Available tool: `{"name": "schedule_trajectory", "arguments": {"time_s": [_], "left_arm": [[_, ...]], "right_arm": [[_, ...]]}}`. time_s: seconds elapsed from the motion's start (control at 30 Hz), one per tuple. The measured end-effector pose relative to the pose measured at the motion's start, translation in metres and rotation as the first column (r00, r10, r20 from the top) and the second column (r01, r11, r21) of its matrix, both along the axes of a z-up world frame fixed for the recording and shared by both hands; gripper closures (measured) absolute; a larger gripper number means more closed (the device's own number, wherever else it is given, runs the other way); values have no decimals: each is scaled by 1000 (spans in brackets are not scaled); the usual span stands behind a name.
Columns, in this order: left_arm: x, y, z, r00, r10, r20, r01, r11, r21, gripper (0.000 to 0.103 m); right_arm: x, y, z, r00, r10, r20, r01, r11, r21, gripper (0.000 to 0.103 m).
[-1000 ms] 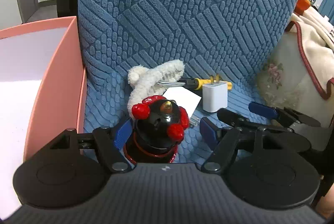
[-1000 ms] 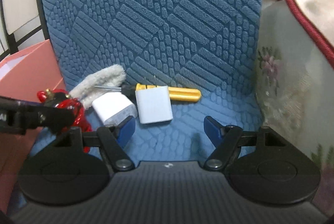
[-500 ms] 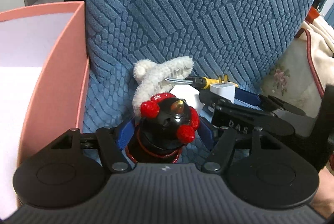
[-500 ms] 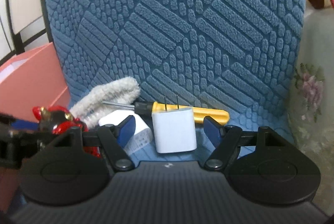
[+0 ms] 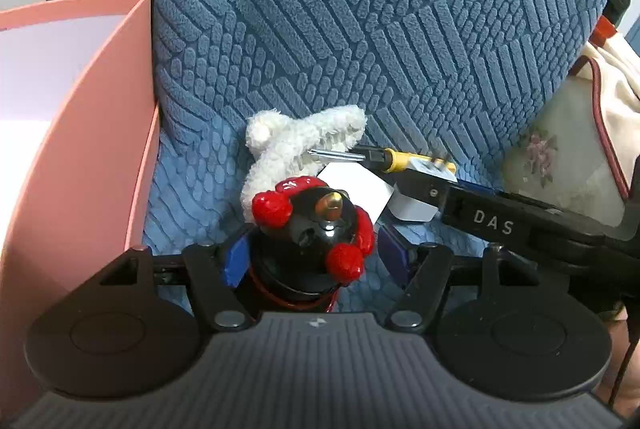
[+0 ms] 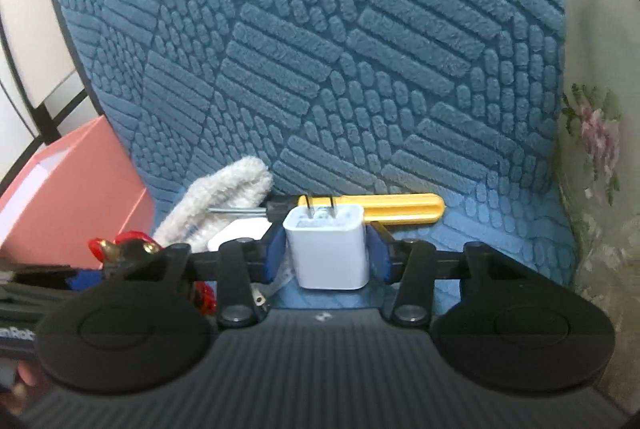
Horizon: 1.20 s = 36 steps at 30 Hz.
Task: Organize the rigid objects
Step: 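Close the left gripper on the red figurine while the right gripper grasps the white plug adapter, then lift the figurine and adapter and carry both over the pink box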
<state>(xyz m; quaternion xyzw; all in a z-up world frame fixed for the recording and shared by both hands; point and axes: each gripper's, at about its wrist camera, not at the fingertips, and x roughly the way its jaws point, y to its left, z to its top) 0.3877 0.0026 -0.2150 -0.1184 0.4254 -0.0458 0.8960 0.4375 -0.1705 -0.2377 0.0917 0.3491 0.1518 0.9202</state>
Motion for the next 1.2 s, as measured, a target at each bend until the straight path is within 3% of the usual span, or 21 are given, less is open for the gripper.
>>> {"name": "schedule_trajectory", "arguments": {"time_s": [0.13,0.27,0.6,0.7,0.93,1.2], "left_arm": [[2,-3,-2,1000,4,-6,-4,1000,25,32],[2,-7,-2,1000,5,8,-6,997,80,40],[-12,-6,2,999,-12,35,9,996,92,40],[-15,-3,3,999,-10,32,7,996,84,40],[-44,-3,20,998,-25,53,22,998,64,40],[-85,-3,55,998,-2,65,1,1000,17,41]], "right_arm": [[-7,-4,5,1000,-26,-14,26,999,-23,56],[-23,-19,12,996,-86,-16,85,996,-42,56],[-79,-25,25,992,-127,-19,125,988,-86,56],[-88,-13,27,993,-115,-12,112,985,-131,56],[-111,-7,36,994,-112,-15,109,986,-129,56],[-156,-5,57,990,-111,-89,98,985,-139,56]]}}
